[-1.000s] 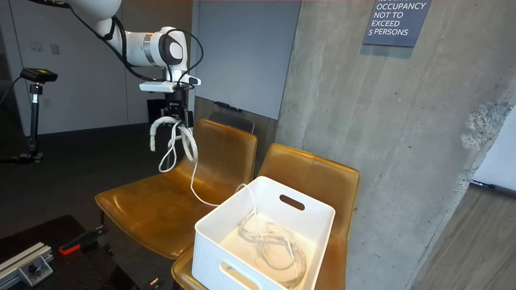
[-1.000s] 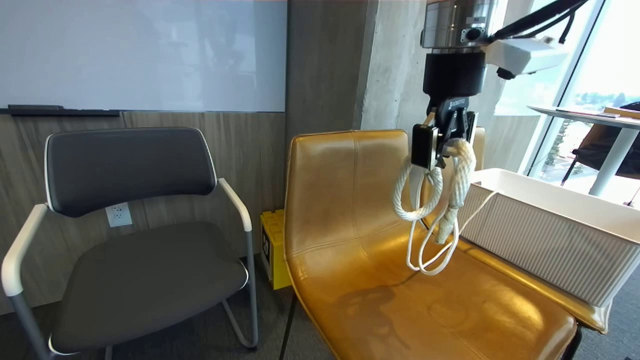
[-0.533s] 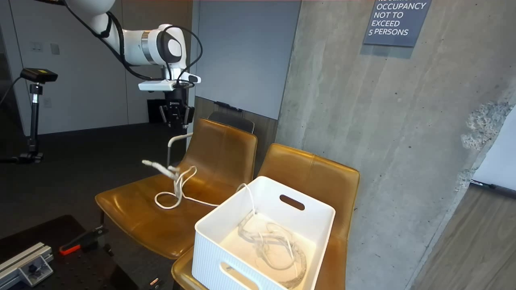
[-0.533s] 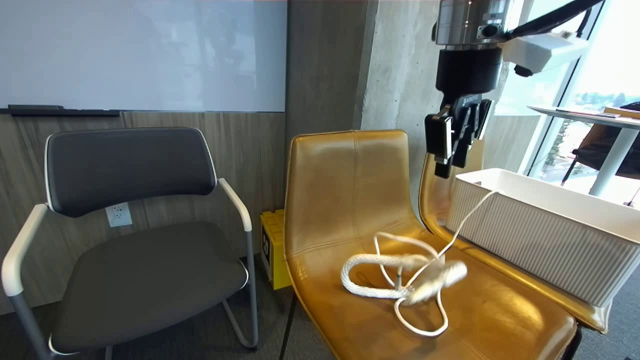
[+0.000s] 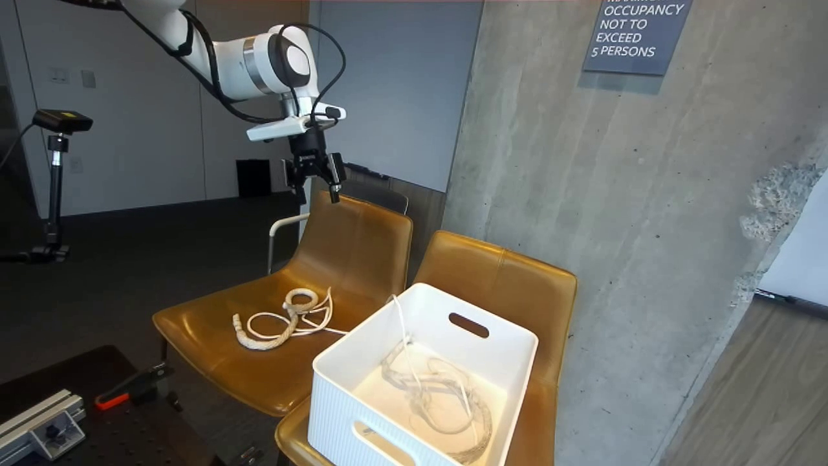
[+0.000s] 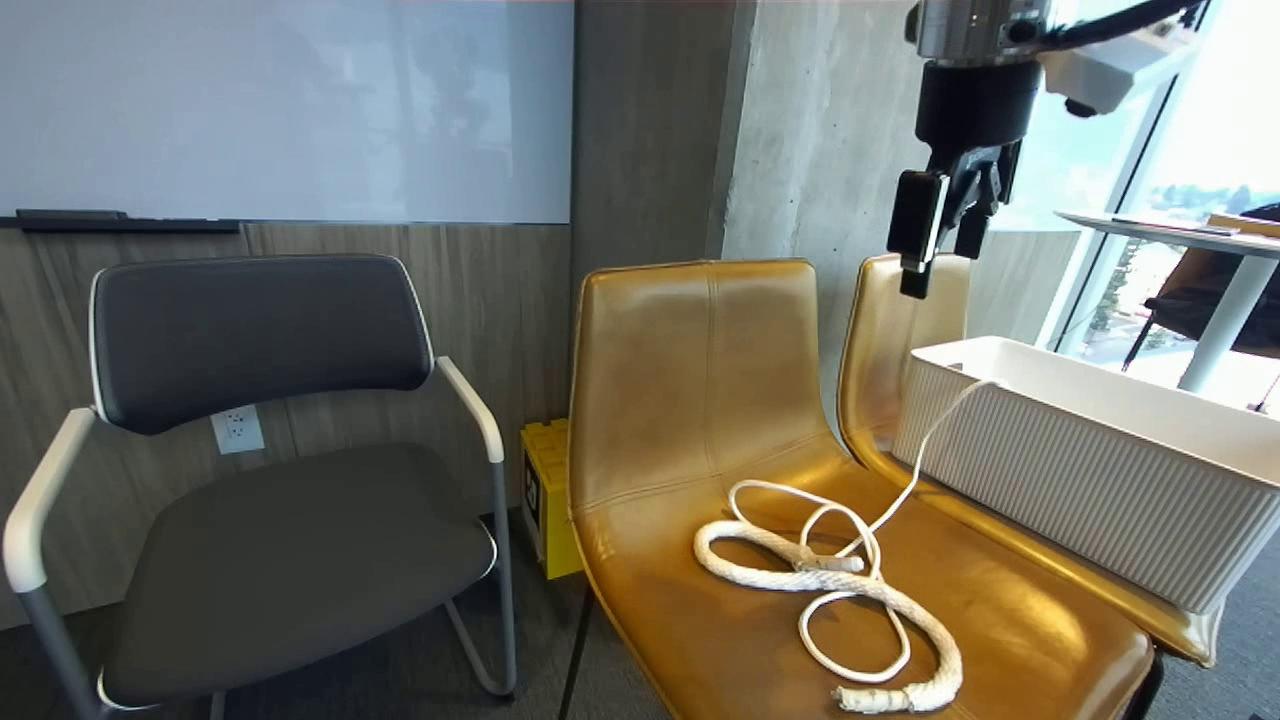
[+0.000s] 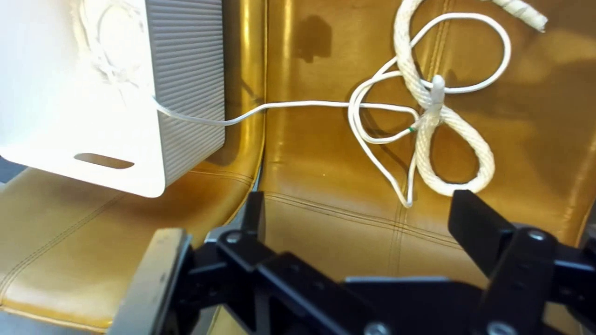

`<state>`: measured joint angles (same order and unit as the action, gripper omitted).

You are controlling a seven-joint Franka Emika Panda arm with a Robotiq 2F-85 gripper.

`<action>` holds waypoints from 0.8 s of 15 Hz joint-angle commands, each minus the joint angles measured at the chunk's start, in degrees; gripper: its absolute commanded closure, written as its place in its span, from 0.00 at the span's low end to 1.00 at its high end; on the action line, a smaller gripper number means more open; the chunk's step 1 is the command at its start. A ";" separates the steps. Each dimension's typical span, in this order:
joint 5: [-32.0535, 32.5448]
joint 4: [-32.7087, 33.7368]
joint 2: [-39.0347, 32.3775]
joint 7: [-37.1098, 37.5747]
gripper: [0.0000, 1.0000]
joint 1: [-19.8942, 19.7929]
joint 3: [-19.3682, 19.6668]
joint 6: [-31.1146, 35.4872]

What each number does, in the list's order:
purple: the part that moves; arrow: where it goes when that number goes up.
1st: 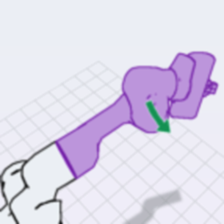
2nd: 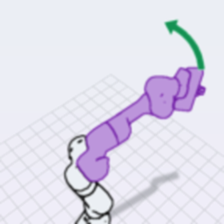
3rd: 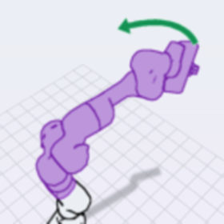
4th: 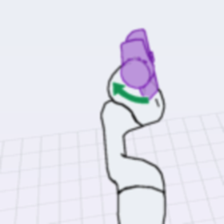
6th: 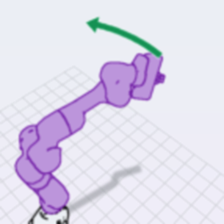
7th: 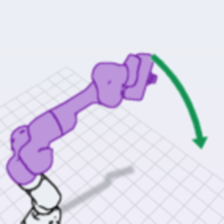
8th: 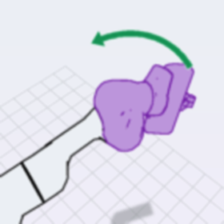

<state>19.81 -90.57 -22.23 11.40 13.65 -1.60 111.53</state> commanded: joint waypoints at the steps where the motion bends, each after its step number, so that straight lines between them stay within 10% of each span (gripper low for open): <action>1: 1.63 3.25 -2.83 -5.35 0.00 -2.99 0.89 -0.34; 12: 2.51 12.64 -15.73 -29.30 0.00 -10.92 2.50 -1.74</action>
<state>20.97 -81.63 -33.58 -14.49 2.85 0.85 111.16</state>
